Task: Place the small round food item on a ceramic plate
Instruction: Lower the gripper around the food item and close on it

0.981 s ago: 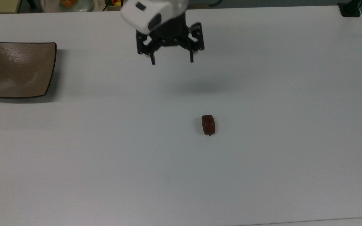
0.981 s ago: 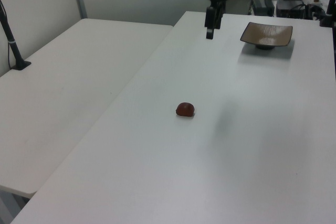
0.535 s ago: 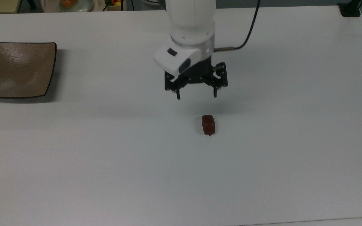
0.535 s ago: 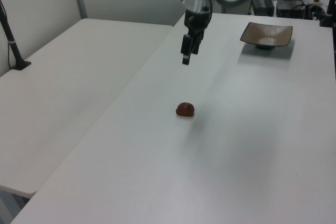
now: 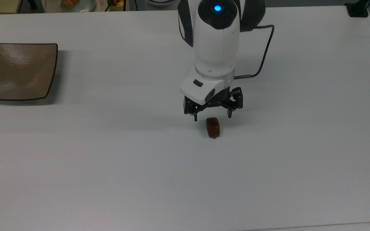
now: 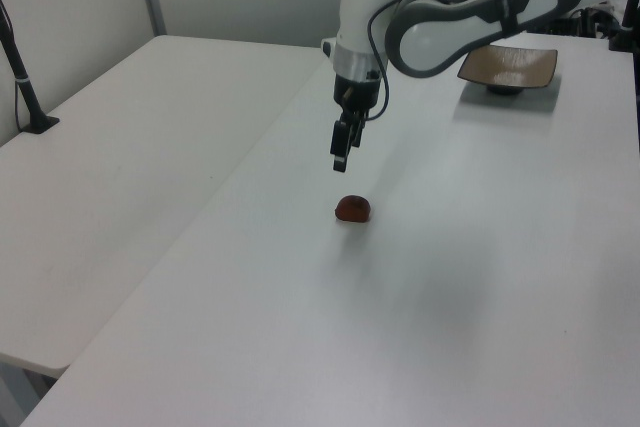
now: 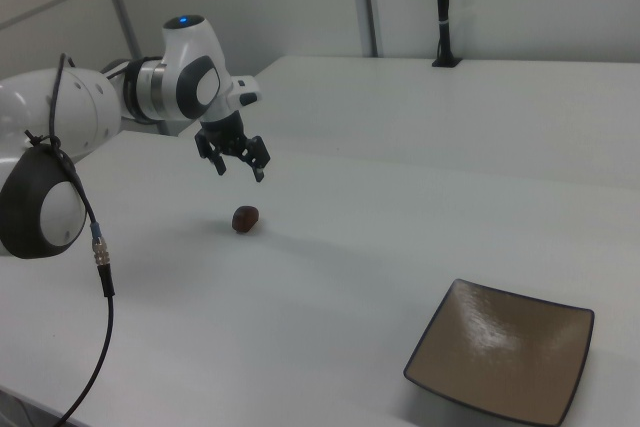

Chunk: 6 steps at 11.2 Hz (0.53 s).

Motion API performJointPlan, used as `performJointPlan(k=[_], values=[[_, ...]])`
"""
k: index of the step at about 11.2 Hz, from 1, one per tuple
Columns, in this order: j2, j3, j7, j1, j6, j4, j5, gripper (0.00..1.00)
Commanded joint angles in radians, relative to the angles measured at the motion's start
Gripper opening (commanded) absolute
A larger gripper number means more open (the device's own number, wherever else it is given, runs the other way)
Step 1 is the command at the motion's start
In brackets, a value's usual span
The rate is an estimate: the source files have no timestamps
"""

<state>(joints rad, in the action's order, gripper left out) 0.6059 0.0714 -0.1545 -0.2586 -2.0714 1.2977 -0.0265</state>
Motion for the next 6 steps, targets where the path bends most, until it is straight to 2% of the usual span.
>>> performJointPlan(k=[1, 6], values=[[0.023, 0.011, -0.023, -0.011, -0.013, 0.008, -0.044, 1.00], [0.023, 0.015, -0.023, -0.007, -0.059, 0.063, -0.061, 1.00]])
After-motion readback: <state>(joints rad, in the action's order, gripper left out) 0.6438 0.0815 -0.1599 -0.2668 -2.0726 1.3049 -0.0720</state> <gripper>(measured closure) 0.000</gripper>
